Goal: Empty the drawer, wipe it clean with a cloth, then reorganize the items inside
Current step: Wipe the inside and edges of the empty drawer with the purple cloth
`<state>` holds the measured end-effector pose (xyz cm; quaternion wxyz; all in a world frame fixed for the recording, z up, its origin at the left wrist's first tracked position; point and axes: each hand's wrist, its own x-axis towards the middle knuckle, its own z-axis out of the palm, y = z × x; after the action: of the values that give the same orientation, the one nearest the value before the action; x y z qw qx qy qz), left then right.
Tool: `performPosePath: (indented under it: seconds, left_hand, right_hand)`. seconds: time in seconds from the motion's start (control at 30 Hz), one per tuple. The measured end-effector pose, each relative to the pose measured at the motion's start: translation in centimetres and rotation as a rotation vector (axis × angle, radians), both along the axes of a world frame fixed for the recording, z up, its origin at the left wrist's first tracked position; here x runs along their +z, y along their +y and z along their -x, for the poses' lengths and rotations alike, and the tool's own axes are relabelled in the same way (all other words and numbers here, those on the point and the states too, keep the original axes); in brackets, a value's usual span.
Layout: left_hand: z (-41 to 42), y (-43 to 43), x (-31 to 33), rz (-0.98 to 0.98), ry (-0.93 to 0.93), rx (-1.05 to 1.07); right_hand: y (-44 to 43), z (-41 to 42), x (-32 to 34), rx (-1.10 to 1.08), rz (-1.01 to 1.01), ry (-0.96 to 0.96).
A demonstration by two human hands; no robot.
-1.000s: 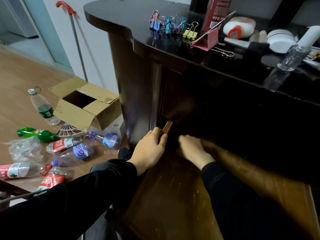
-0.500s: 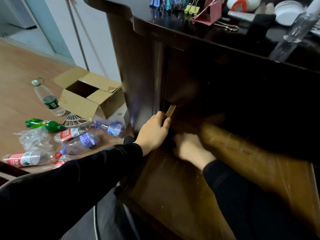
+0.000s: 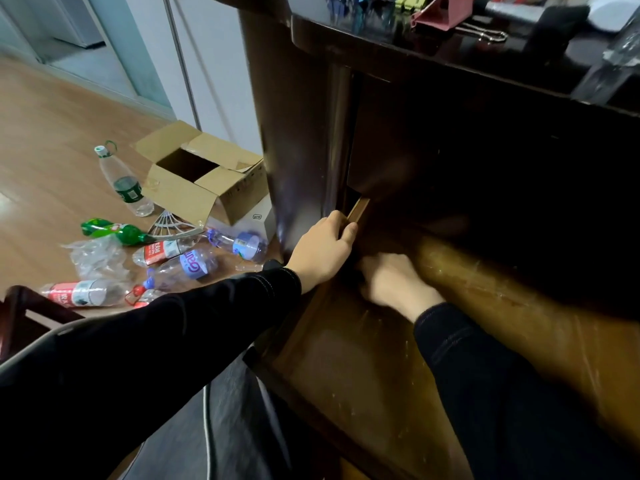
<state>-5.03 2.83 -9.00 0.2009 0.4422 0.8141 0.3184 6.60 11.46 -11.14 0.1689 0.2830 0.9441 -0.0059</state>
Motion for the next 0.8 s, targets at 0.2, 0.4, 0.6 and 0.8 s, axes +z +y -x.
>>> performPosePath:
  seconds: [0.2, 0.4, 0.6, 0.8]
  left_hand:
    - [0.1, 0.2, -0.5, -0.011, 0.019, 0.004]
    - [0.0, 0.1, -0.4, -0.017, 0.014, 0.009]
    - [0.2, 0.1, -0.7, -0.038, 0.022, -0.002]
    - [0.3, 0.1, -0.7, -0.032, 0.015, -0.016]
  right_hand:
    - [-7.3, -4.6, -2.6, 0.415, 0.196, 0.199]
    - [-1.6, -0.8, 0.0, 0.086, 0.05, 0.076]
    - [-8.3, -3.7, -0.8, 0.336, 0.1, 0.295]
    - [-9.3, -4.4, -2.2, 0.454, 0.2, 0.19]
